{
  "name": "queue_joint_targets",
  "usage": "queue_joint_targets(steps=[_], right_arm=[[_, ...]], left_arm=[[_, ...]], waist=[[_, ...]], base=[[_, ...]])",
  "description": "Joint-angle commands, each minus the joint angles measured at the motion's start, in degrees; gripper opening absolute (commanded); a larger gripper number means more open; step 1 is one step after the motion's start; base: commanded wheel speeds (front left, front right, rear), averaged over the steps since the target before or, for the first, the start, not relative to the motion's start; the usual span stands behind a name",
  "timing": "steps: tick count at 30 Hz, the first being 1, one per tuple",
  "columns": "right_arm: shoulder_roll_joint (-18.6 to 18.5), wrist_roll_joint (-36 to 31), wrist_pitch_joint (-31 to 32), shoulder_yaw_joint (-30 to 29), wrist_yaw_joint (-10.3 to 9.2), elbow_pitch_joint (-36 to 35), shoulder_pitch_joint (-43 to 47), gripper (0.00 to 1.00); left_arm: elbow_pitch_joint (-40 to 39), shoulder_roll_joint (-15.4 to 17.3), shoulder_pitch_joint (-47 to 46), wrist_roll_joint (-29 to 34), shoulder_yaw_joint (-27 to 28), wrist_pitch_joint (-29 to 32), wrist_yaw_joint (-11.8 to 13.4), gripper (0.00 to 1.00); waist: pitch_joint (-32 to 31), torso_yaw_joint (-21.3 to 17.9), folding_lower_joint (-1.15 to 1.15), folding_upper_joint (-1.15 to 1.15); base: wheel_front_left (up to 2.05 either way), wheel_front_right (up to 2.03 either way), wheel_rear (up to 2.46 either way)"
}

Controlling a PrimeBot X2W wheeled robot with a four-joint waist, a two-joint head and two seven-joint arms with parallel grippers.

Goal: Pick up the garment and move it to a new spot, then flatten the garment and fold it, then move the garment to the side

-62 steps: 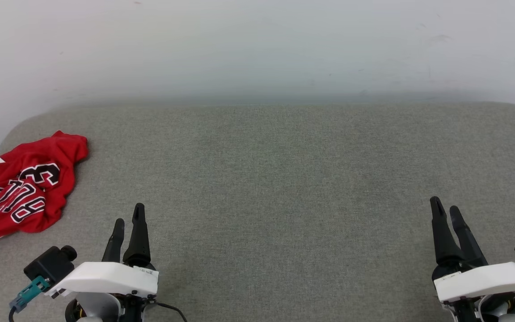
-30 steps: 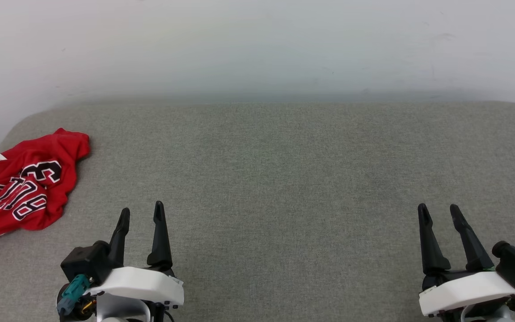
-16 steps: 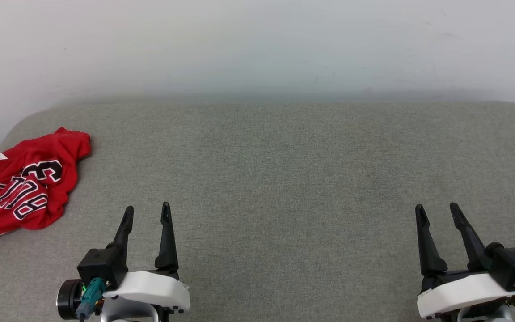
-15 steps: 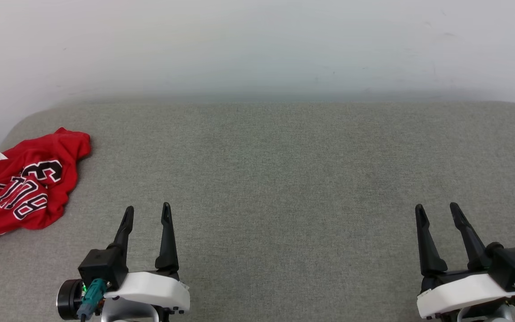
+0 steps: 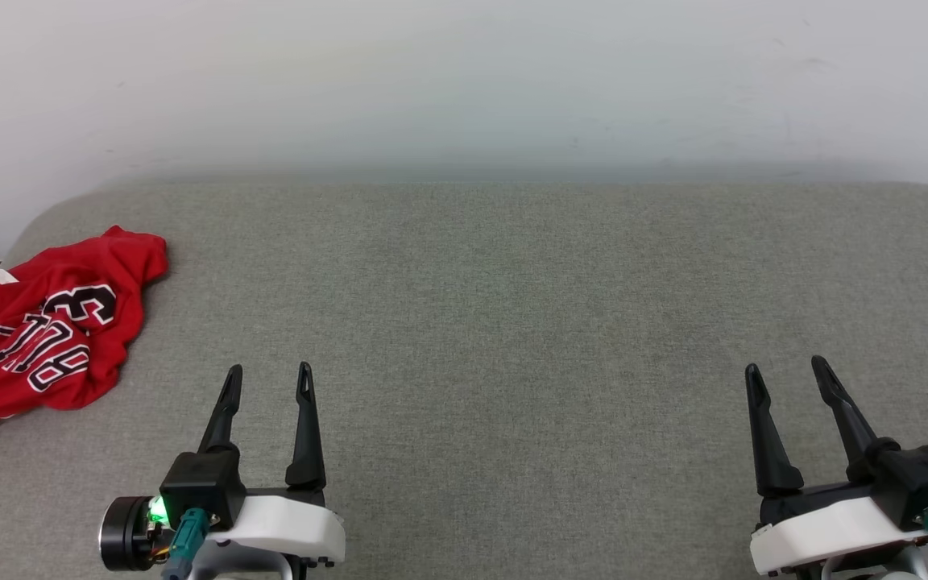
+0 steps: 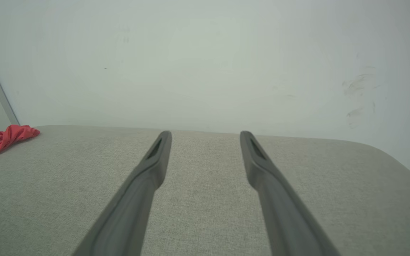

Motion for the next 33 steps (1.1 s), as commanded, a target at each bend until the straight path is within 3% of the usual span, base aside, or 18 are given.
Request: queue_joint_targets(steps=[1,12,21,33], right_arm=[[-0.05,-0.88,-0.51,0.05,-0.02,-0.5,0.61,1.0],[-0.04,-2.55,-1.61,0.42,-0.03,-0.96,0.89,1.0],[-0.04,2.36,-1.54,0.26,-0.03,0.1,0.88,1.0],[-0.04,3.61,-1.53,0.21,-0.03,0.51,0.97,1.0]], left_arm=[[-0.37,0.11,0.44,1.0,0.14,-0.37,0.11,1.0],[-0.74,-0.25,0.93,5.32,0.25,-1.5,-0.01,1.0],[-0.17,-0.48,0.84,4.91,0.87,-1.45,-0.46,1.0],[0.31,-0.66,0.38,4.66,1.04,-1.45,-0.86,1.0]], waist=[[0.0,0.02,0.0,0.0],[0.05,0.07,0.0,0.0],[-0.04,0.1,0.0,0.0],[0.16,1.49,0.0,0.0]], base=[[0.0,0.0,0.0],[0.0,0.0,0.0],[0.0,0.0,0.0],[0.0,0.0,0.0]])
